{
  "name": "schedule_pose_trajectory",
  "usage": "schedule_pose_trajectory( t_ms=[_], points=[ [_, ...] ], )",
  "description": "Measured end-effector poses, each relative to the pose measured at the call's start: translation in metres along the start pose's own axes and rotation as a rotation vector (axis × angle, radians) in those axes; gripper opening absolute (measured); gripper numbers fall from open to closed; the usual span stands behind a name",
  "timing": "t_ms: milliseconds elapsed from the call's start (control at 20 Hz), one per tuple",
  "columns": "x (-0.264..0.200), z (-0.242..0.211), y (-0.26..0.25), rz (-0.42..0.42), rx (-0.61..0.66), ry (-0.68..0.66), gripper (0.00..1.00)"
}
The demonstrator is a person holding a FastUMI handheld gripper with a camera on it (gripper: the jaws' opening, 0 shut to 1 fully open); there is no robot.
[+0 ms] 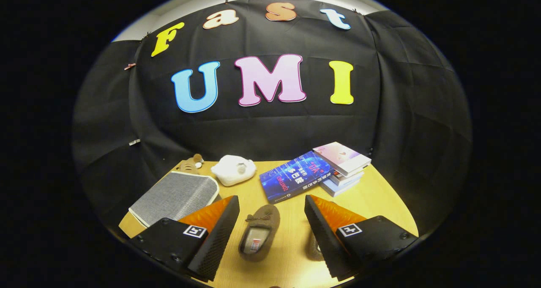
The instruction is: Open the storage box then place both shoes into the box .Put the left shoe in first, then the right shoe, with the right side of both shoes facing outward in a uniform manner.
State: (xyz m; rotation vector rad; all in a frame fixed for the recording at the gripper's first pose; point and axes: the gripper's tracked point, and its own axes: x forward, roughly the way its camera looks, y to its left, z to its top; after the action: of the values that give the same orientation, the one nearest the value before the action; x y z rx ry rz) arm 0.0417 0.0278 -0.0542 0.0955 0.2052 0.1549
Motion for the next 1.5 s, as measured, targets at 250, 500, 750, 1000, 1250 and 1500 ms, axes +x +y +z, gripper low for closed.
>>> schedule_pose_trajectory(
  t_ms=[250, 500, 750, 1000, 1250, 1500],
  points=[
    [0.022, -0.028, 0.037, 0.155, 0.090, 0.128, 0.99],
    [0.032, -0.061, 0.079, 0.330, 0.251, 0.262, 0.98],
    [0.043, -0.096, 0.104, 0.429, 0.430, 0.372, 0.98],
    [0.031, -0.126, 0.155, 0.686, 0.619, 0.527, 0.98],
    [0.032, -0.149, 0.169, 0.839, 0.691, 0.622, 0.98],
    [0.041, -0.143, 0.179, 0.873, 0.821, 0.630, 0.97]
  ],
)
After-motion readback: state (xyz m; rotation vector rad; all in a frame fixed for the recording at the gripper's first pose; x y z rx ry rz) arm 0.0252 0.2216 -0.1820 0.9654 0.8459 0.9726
